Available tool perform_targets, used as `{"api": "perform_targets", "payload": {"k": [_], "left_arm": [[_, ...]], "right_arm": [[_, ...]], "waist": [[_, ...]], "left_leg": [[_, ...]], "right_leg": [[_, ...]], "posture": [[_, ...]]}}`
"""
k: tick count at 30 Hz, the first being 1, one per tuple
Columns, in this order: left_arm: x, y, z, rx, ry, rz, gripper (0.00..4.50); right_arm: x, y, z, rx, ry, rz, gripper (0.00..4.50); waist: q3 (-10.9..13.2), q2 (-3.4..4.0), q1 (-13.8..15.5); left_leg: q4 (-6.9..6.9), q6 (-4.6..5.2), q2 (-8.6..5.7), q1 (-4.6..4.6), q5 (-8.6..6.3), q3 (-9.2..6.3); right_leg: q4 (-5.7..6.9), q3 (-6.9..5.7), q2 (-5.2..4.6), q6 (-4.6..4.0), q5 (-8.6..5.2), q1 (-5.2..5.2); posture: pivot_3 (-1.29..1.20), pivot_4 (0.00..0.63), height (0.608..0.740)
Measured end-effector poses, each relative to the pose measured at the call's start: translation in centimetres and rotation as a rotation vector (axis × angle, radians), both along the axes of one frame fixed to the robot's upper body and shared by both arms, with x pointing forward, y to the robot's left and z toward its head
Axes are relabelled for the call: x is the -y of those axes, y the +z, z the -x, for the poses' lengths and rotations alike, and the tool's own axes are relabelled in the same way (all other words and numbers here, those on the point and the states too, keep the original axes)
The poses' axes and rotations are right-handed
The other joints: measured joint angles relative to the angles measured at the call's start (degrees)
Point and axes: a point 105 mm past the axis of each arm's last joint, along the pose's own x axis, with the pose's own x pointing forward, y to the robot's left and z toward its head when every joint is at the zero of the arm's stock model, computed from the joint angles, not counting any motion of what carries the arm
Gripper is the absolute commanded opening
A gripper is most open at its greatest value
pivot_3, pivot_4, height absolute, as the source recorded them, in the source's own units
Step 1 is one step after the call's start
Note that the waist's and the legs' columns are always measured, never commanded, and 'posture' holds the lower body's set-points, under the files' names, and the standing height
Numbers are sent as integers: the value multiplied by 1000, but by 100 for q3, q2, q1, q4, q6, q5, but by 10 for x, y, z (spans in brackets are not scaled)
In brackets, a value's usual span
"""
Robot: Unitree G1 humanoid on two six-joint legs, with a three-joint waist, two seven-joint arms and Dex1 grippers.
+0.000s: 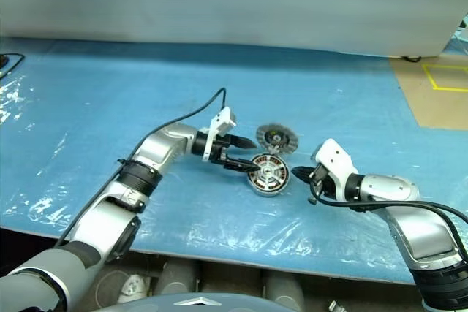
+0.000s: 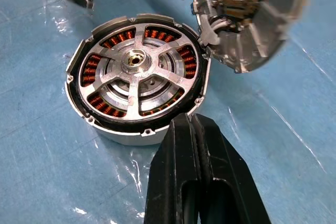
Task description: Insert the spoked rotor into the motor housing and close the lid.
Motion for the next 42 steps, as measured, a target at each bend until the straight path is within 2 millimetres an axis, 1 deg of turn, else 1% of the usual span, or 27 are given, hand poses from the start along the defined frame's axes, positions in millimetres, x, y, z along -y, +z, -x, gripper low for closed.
{"api": "perform_targets", "payload": {"k": [2,6,9,12,13,17,21,22,27,30,36,40,42], "left_arm": [[2,7,2,-15,-8,46,3819],[5,16,5,-49,-20,106,2442],[5,15,9,-63,-24,126,1361],[8,10,10,-57,-8,126,281],[9,8,9,-39,0,117,25],[18,-5,6,45,46,68,25],[24,-27,13,74,34,9,25],[25,-28,14,87,29,6,25],[25,-29,15,161,10,-22,25],[25,-29,14,178,12,-23,25],[17,-27,14,89,15,34,25],[9,-17,9,52,42,108,25],[6,-12,5,56,61,128,25]], "right_arm": [[0,0,0,2,1,0,0],[0,1,0,5,2,0,0],[0,1,0,6,2,0,0],[0,1,-1,10,1,2,0],[0,1,-1,10,0,2,0],[0,1,-1,14,0,3,0],[0,3,-2,24,-1,4,0],[0,3,-2,24,-2,4,0],[0,3,-3,26,-4,4,0],[0,3,-3,26,-4,4,0],[-2,5,-4,32,-2,-13,0],[-4,9,-4,34,-2,-49,0],[-5,13,-4,20,-9,-98,0]], "waist": [[0,0,0],[0,0,-1],[0,0,-3],[0,0,0],[0,0,1],[1,0,1],[0,0,-7],[0,0,-2],[-1,1,0],[-1,1,0],[0,2,-18],[0,2,-7],[1,3,-5]], "left_leg": [[0,0,0,-2,0,0],[0,0,0,-1,0,0],[0,0,0,-1,0,0],[0,1,0,-2,0,0],[0,1,0,-3,0,0],[1,1,0,-3,0,0],[0,1,1,-2,0,-1],[0,1,2,-2,0,-1],[1,1,1,6,0,-1],[1,1,1,9,0,-1],[2,1,1,7,0,0],[2,1,0,-1,0,0],[2,1,0,-2,0,0]], "right_leg": [[0,0,0,0,0,-2],[0,0,0,0,0,-2],[0,0,0,0,0,-2],[-1,0,0,0,0,-2],[-1,0,-1,0,0,-2],[-2,0,0,2,1,-2],[-1,0,0,20,11,-2],[-1,-2,0,20,11,-2],[-1,-1,-1,3,0,7],[-1,0,0,3,0,8],[1,2,1,2,0,2],[0,2,-1,1,0,-3],[0,1,0,1,0,-3]], "posture": [[0,150,740],[0,150,740],[0,150,740],[0,150,740],[0,150,740],[0,150,740],[0,150,740],[0,150,740],[0,150,740],[0,150,740],[0,150,740],[0,150,740],[0,150,740]]}}
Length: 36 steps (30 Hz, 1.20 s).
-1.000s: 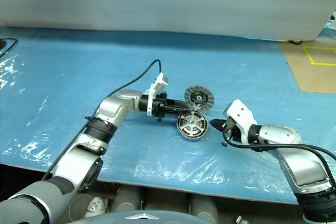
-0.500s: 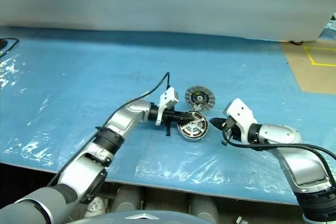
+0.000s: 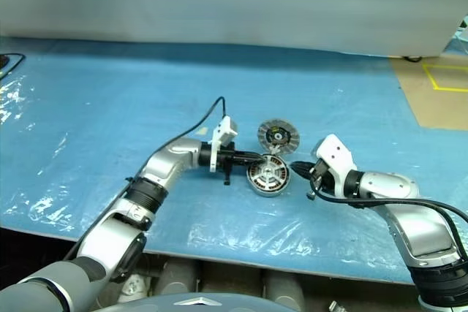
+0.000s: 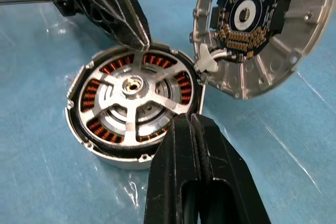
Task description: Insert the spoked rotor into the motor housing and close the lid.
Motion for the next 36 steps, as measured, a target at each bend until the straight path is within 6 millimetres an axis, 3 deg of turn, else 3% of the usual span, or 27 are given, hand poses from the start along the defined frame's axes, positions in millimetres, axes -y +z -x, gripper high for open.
{"api": "perform_targets", "payload": {"k": [5,13,17,20,25,29,36], "left_arm": [[-8,14,-11,13,41,50,25],[-17,11,-18,14,83,51,25],[-21,12,-20,16,102,49,25],[-23,12,-22,25,109,45,25],[-25,11,-22,29,116,42,25],[-26,11,-23,35,122,43,25],[-30,10,-25,53,136,42,25]], "right_arm": [[-13,10,14,-50,86,-84,0],[-18,-20,13,-93,74,56,0],[-19,-22,6,-54,72,103,0],[-24,-18,5,-57,76,36,0],[-24,12,3,-39,84,-119,0],[-9,16,4,-49,60,-103,0],[46,-18,-6,-132,-159,120,0]], "waist": [[1,1,10],[1,1,4],[1,1,-3],[1,1,1],[1,1,8],[1,1,16],[1,1,13]], "left_leg": [[-2,0,1,0,0,0],[-1,-1,0,0,0,-1],[-1,-1,1,2,0,-1],[-1,-1,0,0,0,-1],[-1,-1,1,-2,0,-1],[-1,-1,0,-4,0,-1],[1,-1,0,-2,0,-1]], "right_leg": [[-1,-1,0,1,0,0],[0,-1,0,4,2,0],[1,-1,0,7,4,0],[0,0,0,8,4,0],[0,-2,0,19,11,-1],[-1,-3,0,15,9,-1],[0,-2,0,4,2,-1]], "posture": [[0,150,740],[0,150,740],[0,150,740],[0,150,740],[0,150,740],[0,150,740],[0,150,740]]}}
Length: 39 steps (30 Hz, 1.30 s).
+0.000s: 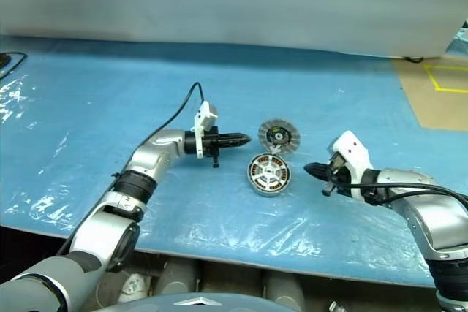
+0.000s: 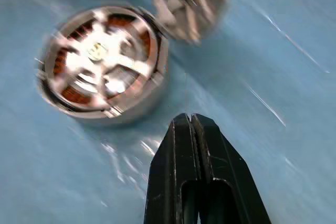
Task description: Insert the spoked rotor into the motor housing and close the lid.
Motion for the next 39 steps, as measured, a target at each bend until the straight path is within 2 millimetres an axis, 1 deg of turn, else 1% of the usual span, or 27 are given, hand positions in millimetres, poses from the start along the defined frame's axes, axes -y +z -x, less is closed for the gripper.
{"api": "perform_targets", "payload": {"k": [2,3,6,7,10,12,13,16,17,19,21,23,27,29,32,35,39], "left_arm": [[0,-2,0,5,3,-8,25],[0,-3,-1,8,4,-10,25],[2,-3,0,7,-3,-5,25],[1,-3,1,1,-5,-5,25],[-3,-4,2,-21,-18,-7,25],[-6,-4,2,-27,-20,-8,25],[-8,-4,2,-29,-18,-10,25],[-10,-5,2,-32,-14,-14,25],[-11,-5,2,-34,-13,-14,25],[-11,-6,3,-39,-13,-14,25],[-12,-9,4,-51,-11,-16,25],[-14,-11,5,-57,-6,-19,25],[-21,-12,3,-59,11,-28,25],[-21,-12,3,-58,12,-29,25],[-22,-12,3,-57,18,-31,25],[-21,-12,2,-55,20,-30,25],[-20,-12,2,-50,20,-26,25]], "right_arm": [[5,-5,-8,17,-55,21,0],[6,-5,-16,47,-87,26,0],[7,6,-46,197,-191,37,0],[5,12,-55,257,-218,29,0],[-3,27,-76,388,-273,-13,0],[-6,34,-87,437,-296,-40,0],[-8,36,-91,449,-302,-58,0],[-22,46,-100,436,-290,-210,0],[-33,51,-99,406,-246,-312,0],[-48,56,-93,355,-162,-439,0],[-68,63,-78,289,-22,-550,0],[-79,63,-60,213,97,-579,0],[-88,47,-32,52,214,-559,0],[-90,33,-15,-41,267,-491,0],[-87,5,5,-158,308,-345,0],[-91,3,7,-131,332,-296,0],[-96,3,-2,-40,305,-263,0]], "waist": [[0,0,-31],[0,0,-45],[1,2,-41],[1,2,-35],[1,2,-35],[1,2,-36],[1,2,-37],[2,4,-37],[2,4,-35],[2,4,-28],[2,4,-23],[2,4,-9],[2,4,-4],[2,4,-1],[2,4,2],[2,4,-24],[2,3,-23]], "left_leg": [[1,0,0,1,0,0],[1,0,0,3,0,1],[5,-1,-1,0,0,2],[5,-1,0,0,1,2],[5,-1,-1,-6,1,2],[4,-1,-2,-12,1,2],[4,-1,-1,-13,1,2],[3,-1,-1,-16,1,2],[4,0,0,-18,1,1],[4,1,0,-21,1,1],[3,6,2,-23,4,-1],[4,6,3,-25,4,-2],[8,1,5,-22,1,-2],[11,1,4,-23,1,-2],[11,0,4,-22,1,-3],[11,0,5,-11,1,-2],[15,0,4,-3,0,-1]], "right_leg": [[1,2,1,1,1,-1],[2,3,2,3,2,-2],[8,4,1,12,7,-7],[8,4,2,14,8,-7],[10,3,1,16,10,-10],[10,2,1,17,11,-15],[10,2,1,17,11,-15],[11,0,2,17,11,-17],[10,-1,1,17,11,-17],[10,-4,1,17,11,-17],[9,-7,1,16,11,-17],[9,-12,1,16,11,-17],[11,-13,1,15,10,-16],[10,-11,-1,10,8,-15],[8,-11,-1,9,7,-14],[10,-5,0,8,6,-10],[10,-1,0,-4,-2,-2]], "posture": [[0,150,740],[0,150,740],[0,150,740],[0,150,740],[0,150,740],[0,150,740],[0,150,740],[0,150,740],[0,150,740],[0,150,740],[0,150,740],[0,150,740],[0,150,740],[0,150,740],[0,150,740],[0,150,740],[0,150,740]]}}
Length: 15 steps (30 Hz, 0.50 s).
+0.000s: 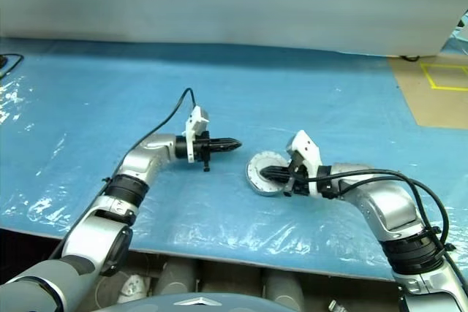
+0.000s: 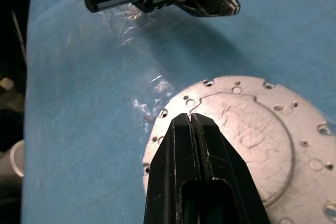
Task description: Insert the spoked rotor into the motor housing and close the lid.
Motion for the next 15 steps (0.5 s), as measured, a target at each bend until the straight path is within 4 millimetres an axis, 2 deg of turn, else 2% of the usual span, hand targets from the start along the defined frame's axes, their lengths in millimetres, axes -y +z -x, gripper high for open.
{"api": "perform_targets", "payload": {"k": [3,6,8,10,15], "left_arm": [[0,0,0,2,3,-1,25],[0,0,-1,10,8,-3,0],[0,0,-1,11,8,-5,0],[-1,0,-1,11,5,-8,0],[-3,-2,14,14,-61,13,0]], "right_arm": [[-3,2,-9,13,-71,-76,0],[0,7,-10,16,-87,-103,605],[4,4,-8,10,-88,-90,1098],[4,4,-6,22,-78,-77,1863],[0,3,0,54,-51,-53,3472]], "waist": [[1,0,4],[1,0,7],[1,0,13],[1,0,13],[1,0,2]], "left_leg": [[8,0,-2,-5,0,1],[8,0,-1,-11,0,1],[5,0,0,-11,0,-1],[0,0,0,-9,0,-1],[-5,0,1,-3,0,-1]], "right_leg": [[0,2,-2,0,0,-1],[-3,1,-2,0,0,-2],[-3,-3,-1,1,1,-2],[-3,-4,-1,9,5,-3],[-3,-3,0,1,0,-2]], "posture": [[0,150,740],[0,150,740],[0,150,740],[0,150,740],[0,150,740]]}}
